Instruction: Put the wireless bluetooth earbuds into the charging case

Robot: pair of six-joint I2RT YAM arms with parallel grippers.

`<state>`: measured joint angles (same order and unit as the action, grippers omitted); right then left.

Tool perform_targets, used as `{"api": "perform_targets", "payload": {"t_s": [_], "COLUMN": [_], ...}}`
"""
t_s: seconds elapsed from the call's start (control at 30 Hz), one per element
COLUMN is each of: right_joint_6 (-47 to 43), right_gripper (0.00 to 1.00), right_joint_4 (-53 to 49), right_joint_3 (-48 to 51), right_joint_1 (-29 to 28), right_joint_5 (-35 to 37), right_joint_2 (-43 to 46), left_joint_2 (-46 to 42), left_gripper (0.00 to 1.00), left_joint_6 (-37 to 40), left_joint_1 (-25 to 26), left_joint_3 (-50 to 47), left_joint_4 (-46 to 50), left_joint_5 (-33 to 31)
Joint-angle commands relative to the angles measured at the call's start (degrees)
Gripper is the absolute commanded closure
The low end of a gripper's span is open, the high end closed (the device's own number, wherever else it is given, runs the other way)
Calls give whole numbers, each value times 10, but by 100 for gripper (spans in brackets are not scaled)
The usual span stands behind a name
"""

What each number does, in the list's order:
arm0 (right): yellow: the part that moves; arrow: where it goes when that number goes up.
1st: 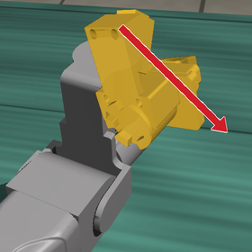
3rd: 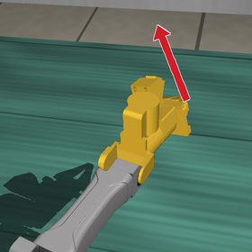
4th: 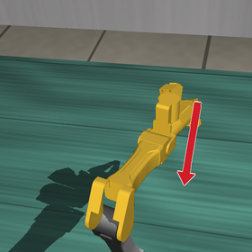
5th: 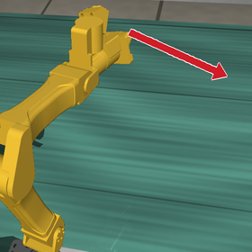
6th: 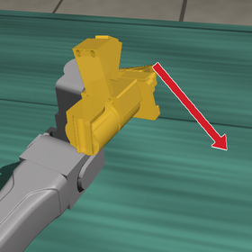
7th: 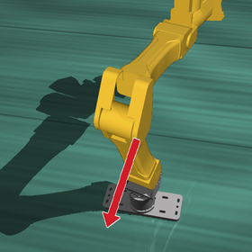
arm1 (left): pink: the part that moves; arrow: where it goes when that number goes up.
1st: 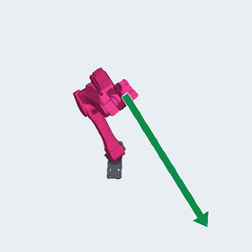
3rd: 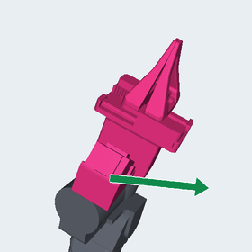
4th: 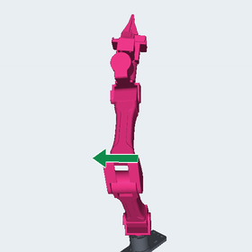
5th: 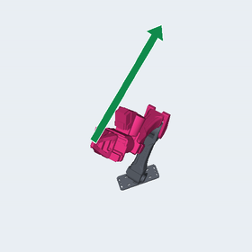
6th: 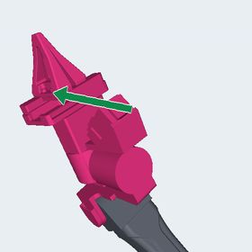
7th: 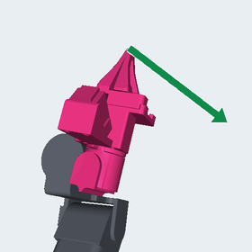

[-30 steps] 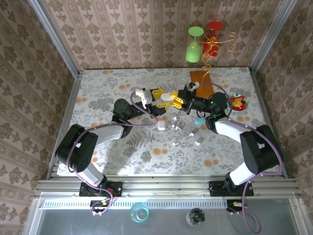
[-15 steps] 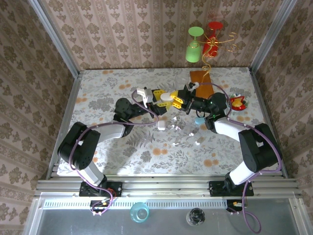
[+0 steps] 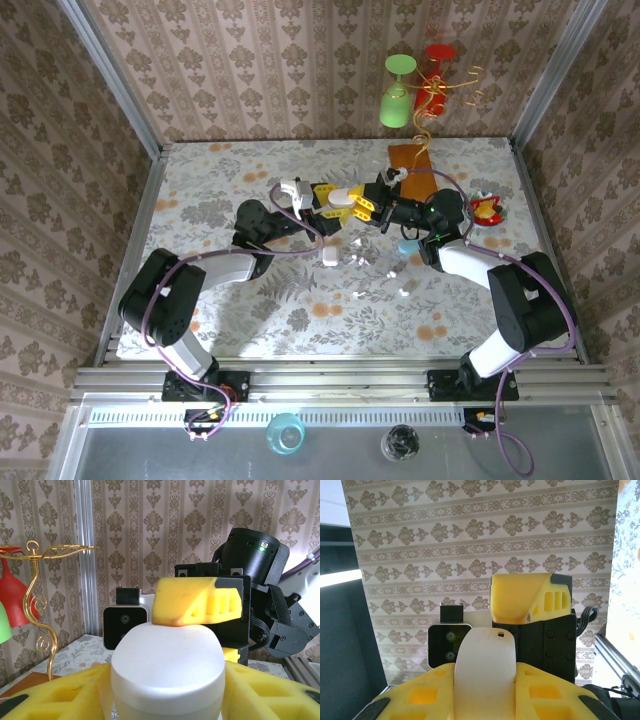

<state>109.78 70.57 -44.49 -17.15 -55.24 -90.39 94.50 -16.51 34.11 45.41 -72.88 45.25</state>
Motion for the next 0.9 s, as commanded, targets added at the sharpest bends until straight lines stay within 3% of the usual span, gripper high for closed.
{"api": "perform_targets", "payload": {"t_s": [0.0,0.27,0.7,0.8,0.87], "right_joint_6": [-1,-4,-8,-22,-45], "right_gripper": [100,100,100,85,67], "right_joint_4": [32,32,28,12,-16], "right_joint_3": [-3,-11,-12,-11,-8], "right_joint_1": [-4,-4,-5,-4,-1], "right_joint_5": [8,9,15,17,21], "right_joint_2": [8,6,-4,2,12], "left_joint_2": [4,2,4,0,-4], "left_gripper": [47,49,64,65,66], "left_joint_6": [-1,-6,-22,-18,-13], "left_joint_1": [3,3,4,4,3], "left_joint_3": [10,6,9,6,3], "left_joint_4": [-19,-20,-19,-18,-18], "left_joint_5": [8,0,1,5,9]}}
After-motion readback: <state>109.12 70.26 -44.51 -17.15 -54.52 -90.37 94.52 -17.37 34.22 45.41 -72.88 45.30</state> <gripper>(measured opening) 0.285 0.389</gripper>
